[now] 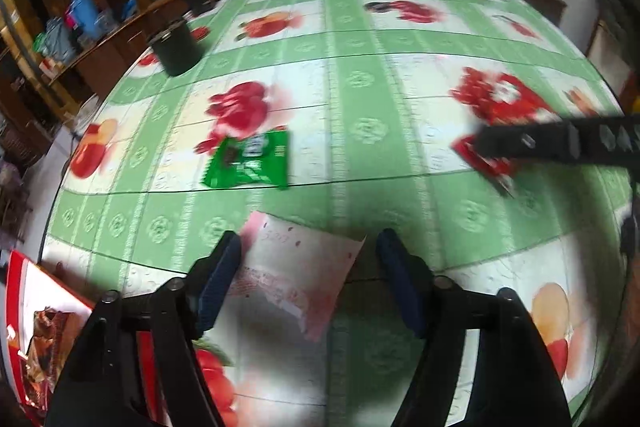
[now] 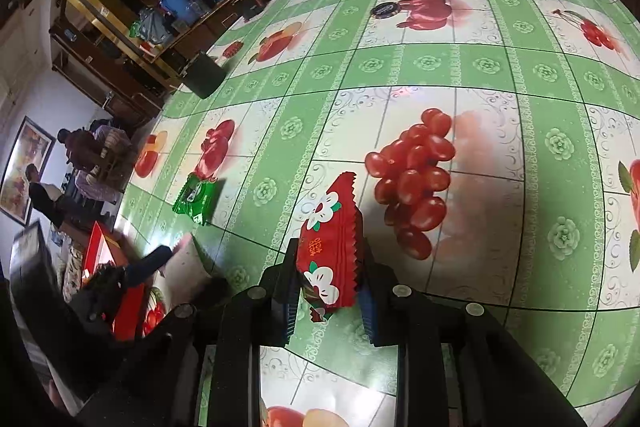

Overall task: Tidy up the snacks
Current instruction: 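Grasp the pink-and-white bag from the tablecloth with the left tool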

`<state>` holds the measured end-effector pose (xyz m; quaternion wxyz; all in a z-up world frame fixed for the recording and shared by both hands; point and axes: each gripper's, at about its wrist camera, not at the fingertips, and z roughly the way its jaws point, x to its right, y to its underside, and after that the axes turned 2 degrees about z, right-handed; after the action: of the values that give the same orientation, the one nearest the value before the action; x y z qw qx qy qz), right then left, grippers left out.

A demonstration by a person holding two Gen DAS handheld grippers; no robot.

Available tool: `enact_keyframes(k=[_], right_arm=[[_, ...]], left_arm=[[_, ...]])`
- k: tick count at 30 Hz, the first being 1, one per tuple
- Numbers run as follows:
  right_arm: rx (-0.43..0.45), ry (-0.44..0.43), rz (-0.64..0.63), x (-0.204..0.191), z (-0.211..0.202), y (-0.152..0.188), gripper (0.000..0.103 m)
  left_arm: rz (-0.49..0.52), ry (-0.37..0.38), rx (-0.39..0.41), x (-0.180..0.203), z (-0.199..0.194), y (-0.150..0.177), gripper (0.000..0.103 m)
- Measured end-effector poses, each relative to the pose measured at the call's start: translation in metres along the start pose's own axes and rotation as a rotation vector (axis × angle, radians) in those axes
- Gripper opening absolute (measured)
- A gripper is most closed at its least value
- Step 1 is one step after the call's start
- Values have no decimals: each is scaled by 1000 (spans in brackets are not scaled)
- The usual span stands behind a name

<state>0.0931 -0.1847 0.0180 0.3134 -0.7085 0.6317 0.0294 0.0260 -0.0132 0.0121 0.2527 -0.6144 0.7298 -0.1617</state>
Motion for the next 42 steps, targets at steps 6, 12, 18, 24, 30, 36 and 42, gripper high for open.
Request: enact_keyframes(k=[6, 12, 18, 24, 30, 36, 42], right_arm=[[18, 6, 32, 5, 1, -5, 26], [35, 14, 32, 4, 1, -6, 26], [86, 10, 32, 1, -5, -6, 26], [161, -7, 21, -3, -9, -6, 26], [190, 12, 31, 0, -8, -6, 26], [225, 5, 32, 1, -13, -7, 26], [230, 11, 44, 4, -12, -8, 26]], left_arm=[[46, 55, 31, 16, -13, 13, 37], [80, 79, 58, 27, -29, 30, 29], [91, 89, 105, 25, -53, 43, 22], [73, 95, 89, 13, -55, 59, 20], [29, 104, 71, 3, -52, 65, 21], [-14, 121, 106, -5, -60, 65, 62], [-47, 92, 158, -22, -79, 71, 80]])
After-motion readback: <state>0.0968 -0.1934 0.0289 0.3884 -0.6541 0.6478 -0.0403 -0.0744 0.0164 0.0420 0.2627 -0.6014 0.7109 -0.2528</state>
